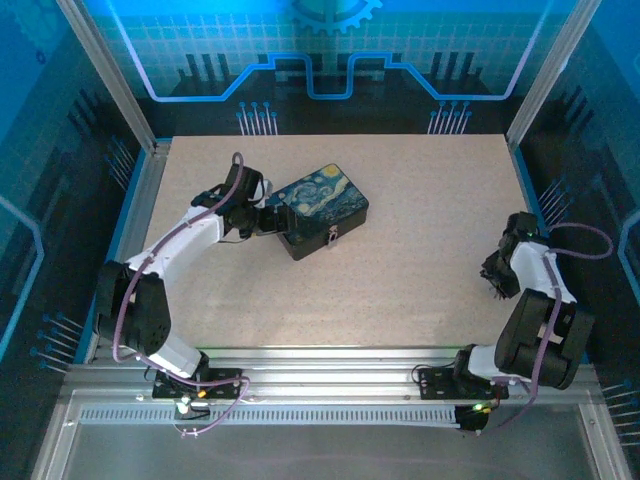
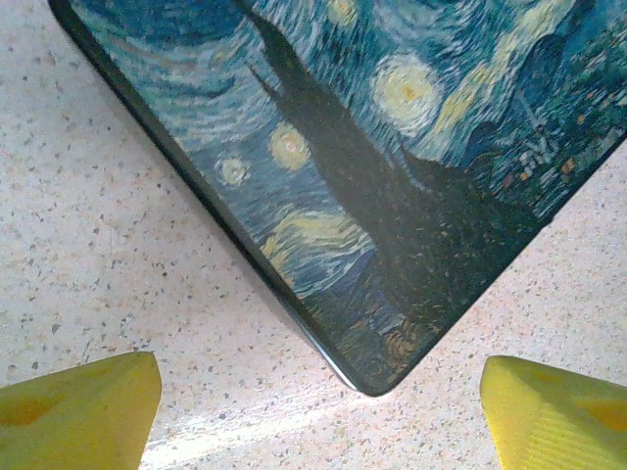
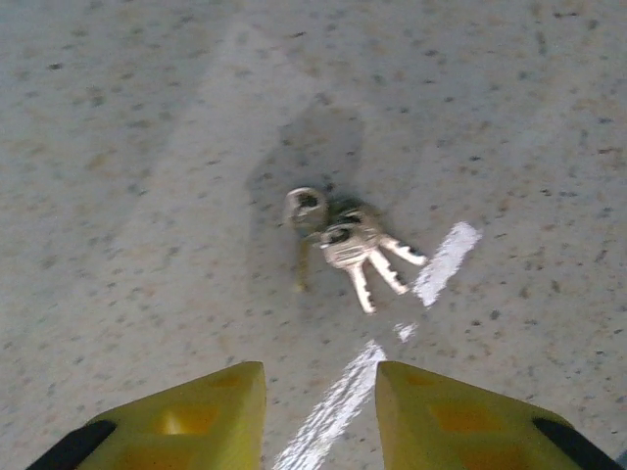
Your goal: Unlock a padlock with a key
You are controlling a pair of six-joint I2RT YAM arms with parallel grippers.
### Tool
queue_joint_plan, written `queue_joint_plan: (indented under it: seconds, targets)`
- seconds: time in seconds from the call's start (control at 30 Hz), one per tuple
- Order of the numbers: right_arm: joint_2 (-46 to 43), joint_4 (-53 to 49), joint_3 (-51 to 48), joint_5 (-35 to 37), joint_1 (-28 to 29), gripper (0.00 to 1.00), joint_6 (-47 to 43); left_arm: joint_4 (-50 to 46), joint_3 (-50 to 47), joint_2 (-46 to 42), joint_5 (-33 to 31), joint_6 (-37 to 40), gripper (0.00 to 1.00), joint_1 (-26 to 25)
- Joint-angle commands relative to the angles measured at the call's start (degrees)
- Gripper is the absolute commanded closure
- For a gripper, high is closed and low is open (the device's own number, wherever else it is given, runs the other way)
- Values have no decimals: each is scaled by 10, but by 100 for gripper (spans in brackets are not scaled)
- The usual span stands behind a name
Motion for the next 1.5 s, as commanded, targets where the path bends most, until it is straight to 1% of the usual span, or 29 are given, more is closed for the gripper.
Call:
queue_joint_plan:
  seconds: [0.0,0.17,0.5,0.63,0.87,0.97,1.07,1.17,1.37,1.47]
  targets:
    - [22,17,-14,5,-37,66,0,-23,13,-6,-5,9,14,-1]
    - [44,64,-31,-12,-70,69,-19,-24,7,-14,-9,5,14,0]
    - [126,113,-7,-31,-72,68,-67,-31,1,-27,-8,-2,14,-1]
    - [116,118,-3,-51,-70,65,-78,-31,6,-24,-8,-6,14,-2]
    - [82,89,26,-66,-70,60,-91,-36,22,-6,-15,-9,14,-13]
    - [86,85,44,-70,-71,56,-101,-37,25,0,-17,-10,14,-18]
    - [96,89,47,-70,-72,50,-106,-38,29,4,-17,-11,14,-23]
    - [120,97,48,-74,-76,48,-105,-40,34,9,-16,-11,14,-28]
    - [165,121,57,-95,-80,49,-107,-45,43,13,-19,-7,14,-33]
    - [175,123,58,-92,-80,55,-108,-47,45,13,-20,-6,14,-34]
